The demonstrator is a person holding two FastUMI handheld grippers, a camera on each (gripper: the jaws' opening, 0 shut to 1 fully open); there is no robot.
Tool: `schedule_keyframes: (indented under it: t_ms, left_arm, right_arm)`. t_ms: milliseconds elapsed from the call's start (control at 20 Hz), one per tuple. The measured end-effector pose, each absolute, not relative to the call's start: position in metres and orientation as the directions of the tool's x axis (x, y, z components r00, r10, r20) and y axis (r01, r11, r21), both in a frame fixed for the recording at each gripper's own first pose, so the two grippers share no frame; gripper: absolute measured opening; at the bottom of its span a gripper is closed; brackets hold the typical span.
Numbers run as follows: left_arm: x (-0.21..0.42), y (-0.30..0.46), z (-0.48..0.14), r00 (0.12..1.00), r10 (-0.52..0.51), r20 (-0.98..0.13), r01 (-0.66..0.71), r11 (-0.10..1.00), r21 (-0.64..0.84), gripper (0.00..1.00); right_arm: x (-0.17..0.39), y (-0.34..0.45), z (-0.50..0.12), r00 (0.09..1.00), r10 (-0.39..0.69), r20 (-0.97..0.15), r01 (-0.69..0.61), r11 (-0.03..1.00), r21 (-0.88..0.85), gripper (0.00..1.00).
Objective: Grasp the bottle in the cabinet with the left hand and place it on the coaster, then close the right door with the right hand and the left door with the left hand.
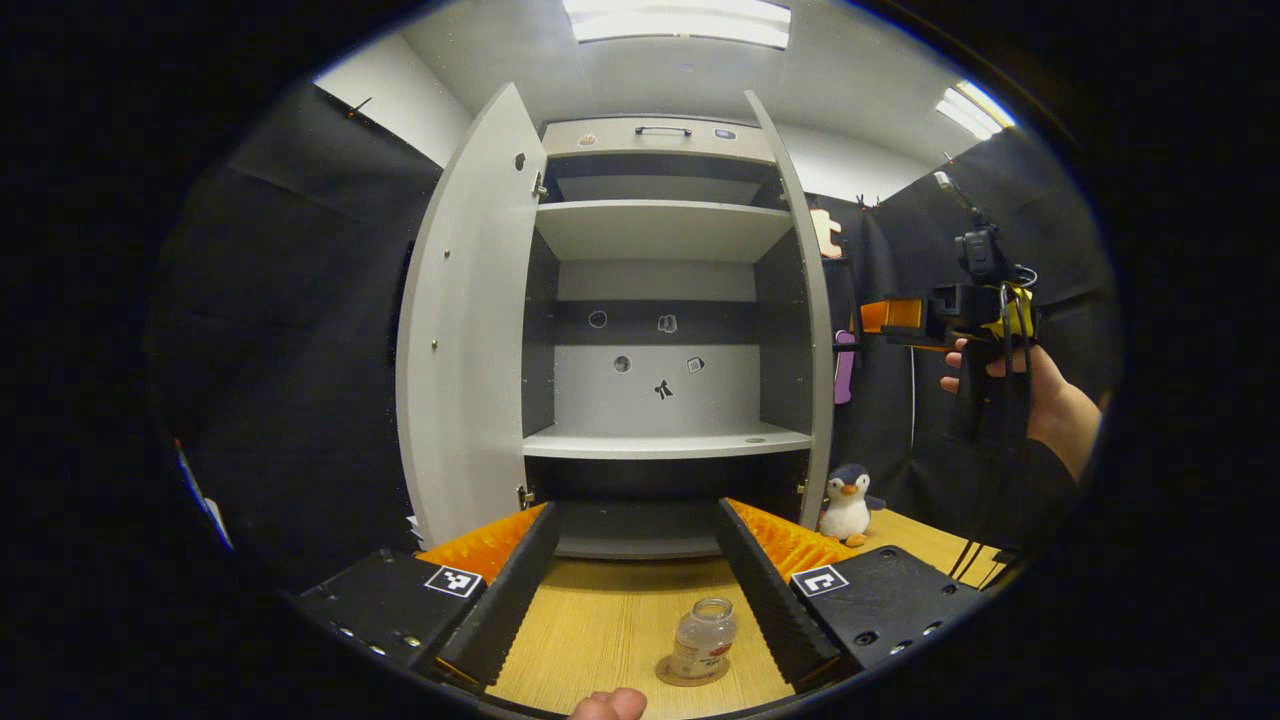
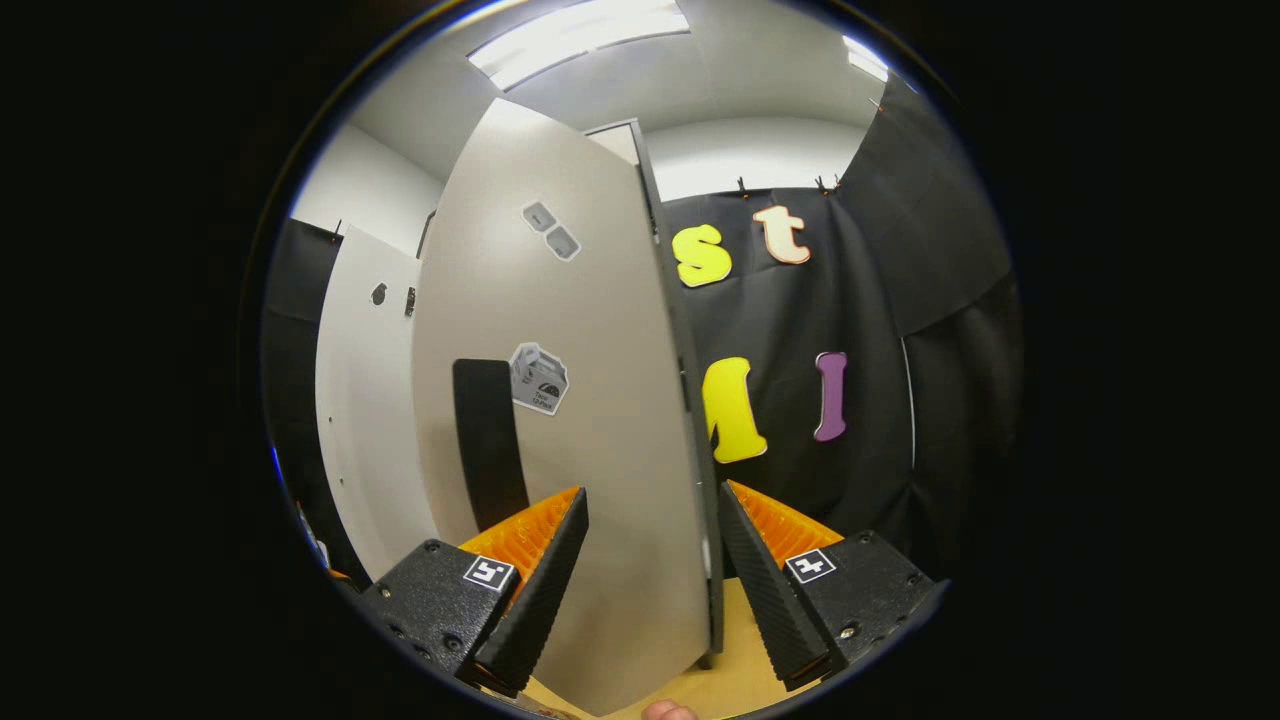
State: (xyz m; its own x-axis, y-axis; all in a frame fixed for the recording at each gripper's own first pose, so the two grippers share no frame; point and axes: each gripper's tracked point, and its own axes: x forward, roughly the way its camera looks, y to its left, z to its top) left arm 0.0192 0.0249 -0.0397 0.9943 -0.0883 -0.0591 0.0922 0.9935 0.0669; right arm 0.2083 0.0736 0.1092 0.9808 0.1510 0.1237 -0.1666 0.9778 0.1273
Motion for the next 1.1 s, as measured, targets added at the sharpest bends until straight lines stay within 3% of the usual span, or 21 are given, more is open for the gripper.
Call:
schedule_keyframes:
  t_ms: [400,450,950,1100]
  left_arm:
    - [0.022,0.027,-0.039,0.996,-0.081,-0.047,0.083,0.995,0.057,0.93]
    - [0.022,0.027,-0.039,0.996,-0.076,-0.048,0.078,0.995,0.055,0.96]
    - [0.023,0.028,-0.042,0.996,-0.071,-0.047,0.074,0.996,0.055,0.99]
    - [0.023,0.025,-0.045,0.996,-0.075,-0.054,0.078,0.996,0.042,0.96]
  right_arm:
    - [0.222,0.094,0.109,0.98,0.161,0.117,-0.17,0.983,0.069,0.82]
    - [0.219,0.092,0.108,0.981,0.155,0.119,-0.164,0.984,0.072,0.82]
    - [0.151,0.089,0.054,0.986,0.149,0.068,-0.152,0.988,0.033,0.82]
    - [0.13,0.088,0.029,0.991,0.124,0.059,-0.125,0.992,0.014,0.82]
